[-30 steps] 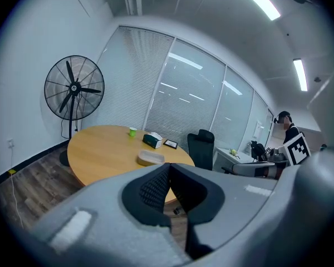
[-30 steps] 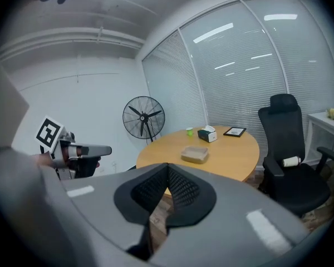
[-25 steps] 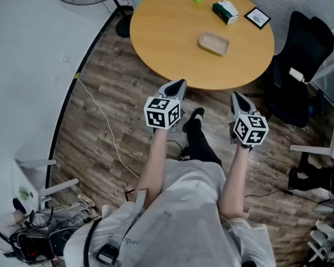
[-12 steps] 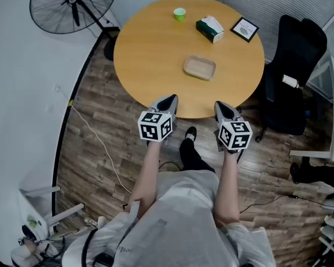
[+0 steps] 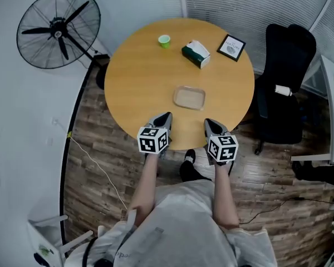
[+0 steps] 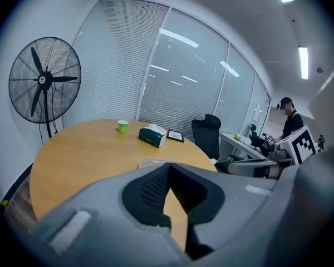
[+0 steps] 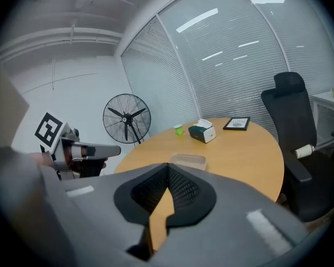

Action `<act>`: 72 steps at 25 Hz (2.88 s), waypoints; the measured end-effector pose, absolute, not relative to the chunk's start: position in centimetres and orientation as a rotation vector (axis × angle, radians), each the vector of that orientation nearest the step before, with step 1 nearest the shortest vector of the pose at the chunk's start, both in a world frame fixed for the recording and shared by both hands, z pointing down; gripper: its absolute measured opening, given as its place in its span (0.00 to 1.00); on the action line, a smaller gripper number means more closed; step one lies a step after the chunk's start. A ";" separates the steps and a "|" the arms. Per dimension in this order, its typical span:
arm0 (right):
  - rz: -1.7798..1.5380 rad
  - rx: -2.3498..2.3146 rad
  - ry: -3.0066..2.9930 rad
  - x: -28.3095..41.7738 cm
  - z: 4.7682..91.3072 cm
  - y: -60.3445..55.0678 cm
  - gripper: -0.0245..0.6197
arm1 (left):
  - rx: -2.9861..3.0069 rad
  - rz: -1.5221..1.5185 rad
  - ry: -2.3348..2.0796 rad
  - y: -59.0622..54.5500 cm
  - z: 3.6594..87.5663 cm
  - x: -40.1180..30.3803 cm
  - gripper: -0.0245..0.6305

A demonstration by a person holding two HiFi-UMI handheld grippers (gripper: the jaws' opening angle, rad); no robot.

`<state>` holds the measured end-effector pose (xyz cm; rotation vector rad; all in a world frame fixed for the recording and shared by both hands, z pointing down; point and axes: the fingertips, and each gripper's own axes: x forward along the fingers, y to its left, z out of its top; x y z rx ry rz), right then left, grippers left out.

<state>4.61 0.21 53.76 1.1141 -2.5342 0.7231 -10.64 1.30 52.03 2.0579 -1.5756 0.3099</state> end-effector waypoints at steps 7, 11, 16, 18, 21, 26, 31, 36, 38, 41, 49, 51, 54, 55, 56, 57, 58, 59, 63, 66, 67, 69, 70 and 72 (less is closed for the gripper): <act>0.690 1.085 -2.446 4.4 57.1 -2.9 0.04 | 2.072 0.383 -1.510 -4.1 54.3 -10.8 0.04; 0.755 1.140 -2.421 4.5 57.9 -6.0 0.04 | 2.083 0.424 -1.482 -6.6 55.0 -11.4 0.04; 0.795 1.164 -2.412 4.2 58.6 -9.4 0.04 | 2.075 0.455 -1.464 -9.7 55.9 -12.3 0.04; 0.829 1.183 -2.401 4.7 59.3 -10.0 0.04 | 2.086 0.465 -1.425 -10.3 56.3 -11.6 0.04; 0.872 1.213 -2.375 5.3 60.2 -10.8 0.04 | 2.085 0.469 -1.411 -10.9 56.8 -11.2 0.04; 0.874 1.228 -2.361 5.1 60.7 -10.9 0.04 | 2.047 0.444 -1.459 -11.5 57.2 -12.4 0.04; 0.917 1.249 -2.343 5.5 61.5 -10.9 0.04 | 2.021 0.481 -1.470 -11.0 58.0 -12.5 0.04; 0.923 1.268 -2.332 5.2 61.5 -11.4 0.04 | 2.042 0.480 -1.463 -11.4 57.7 -12.5 0.04; 0.923 1.273 -2.328 4.8 61.6 -11.5 0.04 | 2.042 0.475 -1.456 -11.5 58.0 -12.7 0.04; 0.916 1.284 -2.320 4.5 61.7 -12.0 0.04 | 2.042 0.473 -1.441 -11.8 58.6 -12.8 0.04; 0.898 1.349 -2.284 3.7 61.7 -12.8 0.04 | 2.044 0.497 -1.392 -13.5 60.3 -13.4 0.05; 0.911 1.373 -2.266 3.9 61.8 -13.0 0.04 | 2.039 0.505 -1.376 -14.1 60.6 -13.3 0.05; 0.947 1.411 -2.240 4.1 62.1 -13.0 0.04 | 2.029 0.520 -1.354 -14.6 61.2 -13.3 0.06; 0.955 1.417 -2.233 4.1 62.3 -13.1 0.04 | 2.025 0.525 -1.347 -14.7 61.5 -13.4 0.07; 0.959 1.422 -2.227 4.0 62.5 -13.1 0.04 | 2.022 0.529 -1.339 -14.8 61.7 -13.4 0.07; 0.962 1.428 -2.221 4.0 62.7 -13.2 0.04 | 2.019 0.532 -1.332 -14.9 62.0 -13.3 0.07; 0.966 1.432 -2.215 4.0 62.9 -13.3 0.04 | 2.016 0.536 -1.326 -15.0 62.2 -13.3 0.08; 0.971 1.436 -2.209 3.9 63.1 -13.3 0.04 | 2.014 0.539 -1.321 -15.0 62.4 -13.3 0.09; 0.995 1.433 -2.191 3.3 63.7 -12.9 0.06 | 1.997 0.554 -1.299 -14.7 63.3 -13.2 0.13; 1.007 1.422 -2.183 2.9 64.2 -12.9 0.09 | 1.981 0.575 -1.300 -14.6 64.1 -13.2 0.18; 1.011 1.421 -2.179 2.9 64.4 -13.0 0.10 | 1.977 0.579 -1.300 -14.6 64.3 -13.1 0.18; 1.023 1.422 -2.171 2.9 64.8 -13.0 0.14 | 1.968 0.593 -1.290 -14.4 64.8 -12.8 0.21; 1.029 1.425 -2.167 2.9 65.0 -12.9 0.16 | 1.964 0.602 -1.284 -14.2 65.1 -12.7 0.23; 1.044 1.430 -2.157 2.8 65.5 -12.9 0.21 | 1.957 0.619 -1.273 -13.9 65.5 -12.6 0.27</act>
